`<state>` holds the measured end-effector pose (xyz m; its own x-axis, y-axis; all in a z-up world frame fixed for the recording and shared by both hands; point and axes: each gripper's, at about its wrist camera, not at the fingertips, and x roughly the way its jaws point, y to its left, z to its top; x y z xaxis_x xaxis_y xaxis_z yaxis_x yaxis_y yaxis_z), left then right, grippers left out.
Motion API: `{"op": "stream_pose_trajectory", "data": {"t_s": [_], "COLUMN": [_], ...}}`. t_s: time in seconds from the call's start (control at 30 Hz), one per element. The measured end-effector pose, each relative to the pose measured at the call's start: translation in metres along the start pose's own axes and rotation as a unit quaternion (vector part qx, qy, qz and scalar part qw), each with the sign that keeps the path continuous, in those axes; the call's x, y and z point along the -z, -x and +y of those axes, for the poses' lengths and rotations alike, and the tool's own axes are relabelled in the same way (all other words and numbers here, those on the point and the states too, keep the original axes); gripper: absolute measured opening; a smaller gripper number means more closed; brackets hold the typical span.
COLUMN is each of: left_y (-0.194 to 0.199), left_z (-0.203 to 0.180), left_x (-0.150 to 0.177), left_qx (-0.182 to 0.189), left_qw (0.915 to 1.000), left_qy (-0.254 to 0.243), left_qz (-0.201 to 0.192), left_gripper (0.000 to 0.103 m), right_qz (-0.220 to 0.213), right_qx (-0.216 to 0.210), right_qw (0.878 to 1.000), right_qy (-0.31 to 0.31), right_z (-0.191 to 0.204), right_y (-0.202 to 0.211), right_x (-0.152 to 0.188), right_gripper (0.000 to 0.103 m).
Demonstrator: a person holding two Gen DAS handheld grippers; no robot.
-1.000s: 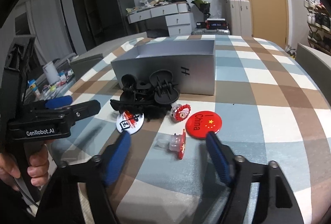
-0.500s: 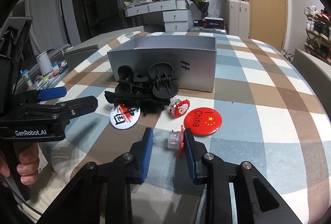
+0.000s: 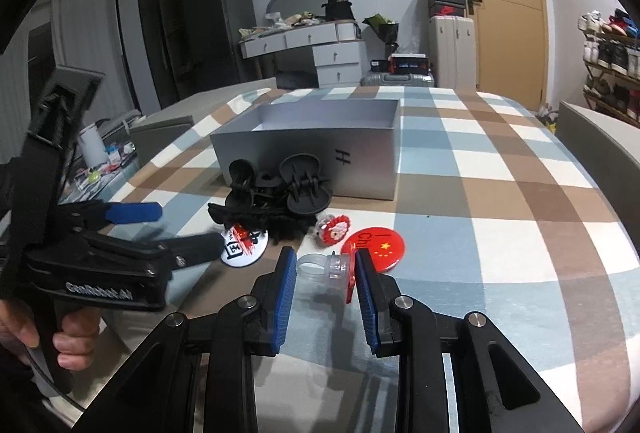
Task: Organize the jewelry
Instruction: 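Grasp the clear plastic ring with red part using the right gripper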
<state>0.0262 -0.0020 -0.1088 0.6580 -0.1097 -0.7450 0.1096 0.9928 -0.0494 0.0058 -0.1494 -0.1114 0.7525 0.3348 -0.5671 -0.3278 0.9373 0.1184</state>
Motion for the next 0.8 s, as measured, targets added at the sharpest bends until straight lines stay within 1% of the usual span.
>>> {"op": "stream_pose_trajectory", "data": {"t_s": [0.13,0.33,0.47,0.53,0.6,0.63,0.67,0.7,0.73,0.8], "left_y": [-0.006,-0.015,-0.02,-0.023,-0.02,-0.018,-0.017,-0.018,-0.016,-0.015], "left_z": [-0.008,-0.018,-0.021,-0.023,-0.028,-0.031,-0.034,-0.037,-0.038,-0.037], "left_x": [-0.007,-0.012,-0.014,-0.013,-0.013,-0.012,-0.011,-0.009,-0.008,-0.008], "left_qx": [-0.008,-0.023,-0.028,-0.041,-0.073,-0.072,-0.064,-0.059,-0.053,-0.041], "left_qw": [0.9999,0.9988,0.9982,0.9973,0.9953,0.995,0.9948,0.9945,0.995,0.9959], "left_qy": [-0.01,-0.034,-0.036,-0.04,-0.052,-0.06,-0.069,-0.075,-0.074,-0.067], "left_qz": [0.007,0.026,0.039,0.045,0.038,0.036,0.038,0.043,0.04,0.044], "left_gripper": [0.102,0.102,0.101,0.101,0.096,0.094,0.09,0.084,0.08,0.069], "right_qz": [-0.012,-0.028,-0.033,-0.034,-0.032,-0.031,-0.03,-0.031,-0.031,-0.032], "right_qx": [0.01,0.009,0.006,0.003,0.001,0.0,0.0,0.0,0.0,-0.003], "right_qw": [1.0,1.0,0.999,0.999,0.999,1.0,1.0,0.999,0.999,0.999], "right_qy": [-0.003,0.004,0.0,-0.004,-0.006,-0.006,-0.007,-0.009,-0.011,-0.015], "right_z": [-0.006,-0.01,-0.013,-0.015,-0.016,-0.018,-0.019,-0.02,-0.021,-0.022], "right_y": [0.007,0.016,0.018,0.018,0.018,0.018,0.018,0.017,0.018,0.019], "right_x": [-0.002,-0.001,0.0,0.001,0.002,0.003,0.003,0.003,0.003,0.003], "right_gripper": [0.028,0.028,0.029,0.029,0.029,0.029,0.029,0.029,0.029,0.029]}}
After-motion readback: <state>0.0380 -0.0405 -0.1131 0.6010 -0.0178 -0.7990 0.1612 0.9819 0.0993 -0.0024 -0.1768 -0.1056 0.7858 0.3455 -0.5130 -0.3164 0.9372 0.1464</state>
